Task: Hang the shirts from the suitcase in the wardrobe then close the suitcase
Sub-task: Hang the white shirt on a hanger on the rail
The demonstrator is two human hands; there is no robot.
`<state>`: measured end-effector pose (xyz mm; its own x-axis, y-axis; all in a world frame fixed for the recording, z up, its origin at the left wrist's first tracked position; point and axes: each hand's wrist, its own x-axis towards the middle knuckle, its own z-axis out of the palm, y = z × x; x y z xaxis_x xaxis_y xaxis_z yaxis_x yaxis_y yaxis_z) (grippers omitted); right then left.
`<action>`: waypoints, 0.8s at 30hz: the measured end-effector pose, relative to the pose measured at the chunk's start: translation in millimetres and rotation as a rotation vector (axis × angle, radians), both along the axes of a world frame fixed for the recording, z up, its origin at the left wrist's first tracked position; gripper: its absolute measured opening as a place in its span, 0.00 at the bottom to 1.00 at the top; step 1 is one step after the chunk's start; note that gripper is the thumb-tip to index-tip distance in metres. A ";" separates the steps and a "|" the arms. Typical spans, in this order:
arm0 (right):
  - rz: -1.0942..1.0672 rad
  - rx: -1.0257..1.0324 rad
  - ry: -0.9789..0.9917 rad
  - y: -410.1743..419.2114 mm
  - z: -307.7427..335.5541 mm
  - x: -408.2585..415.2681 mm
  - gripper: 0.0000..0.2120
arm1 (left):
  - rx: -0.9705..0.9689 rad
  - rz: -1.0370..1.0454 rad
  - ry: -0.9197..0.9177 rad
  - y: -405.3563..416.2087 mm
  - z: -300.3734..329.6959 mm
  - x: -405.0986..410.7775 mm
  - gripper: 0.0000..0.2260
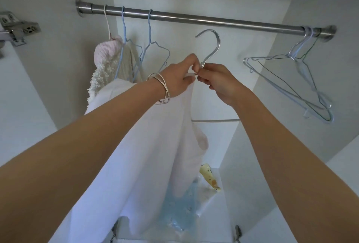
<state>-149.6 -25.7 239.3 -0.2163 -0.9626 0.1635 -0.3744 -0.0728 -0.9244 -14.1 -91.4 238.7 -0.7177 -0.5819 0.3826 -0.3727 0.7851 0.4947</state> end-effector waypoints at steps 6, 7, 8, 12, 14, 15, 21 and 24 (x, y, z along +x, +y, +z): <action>-0.053 -0.122 -0.196 -0.6 1.2 0.4 0.05 | -0.039 0.155 -0.062 -8.9 3.9 8.5 0.09; -0.090 -0.193 -0.210 1.4 1.9 -0.7 0.06 | -0.058 0.186 -0.074 -10.1 4.6 10.3 0.10; -0.087 -0.238 -0.227 3.4 2.5 -2.2 0.05 | -0.074 0.205 -0.071 -11.4 5.6 12.4 0.10; 0.254 0.137 -0.056 19.5 3.1 -8.2 0.03 | -0.060 0.243 0.005 -11.1 10.1 17.6 0.15; 0.406 0.439 0.242 27.2 -1.0 -6.4 0.05 | -0.033 0.277 0.055 -10.6 12.3 18.8 0.19; 0.426 0.527 0.350 27.7 -6.0 -4.3 0.06 | -0.022 0.288 0.078 -9.5 13.8 18.4 0.22; 0.360 0.794 0.535 14.7 -43.2 2.8 0.14 | 0.066 0.296 0.167 0.7 21.3 11.7 0.25; 0.246 0.871 0.669 17.2 -58.8 -22.5 0.14 | 0.106 0.314 0.190 -1.4 23.7 17.3 0.23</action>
<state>-172.1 -8.6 180.5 -0.1258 -0.8094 -0.5737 -0.8784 0.3597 -0.3148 3.2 -92.8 262.4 -0.4200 -0.8059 0.4173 -0.4809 0.5876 0.6508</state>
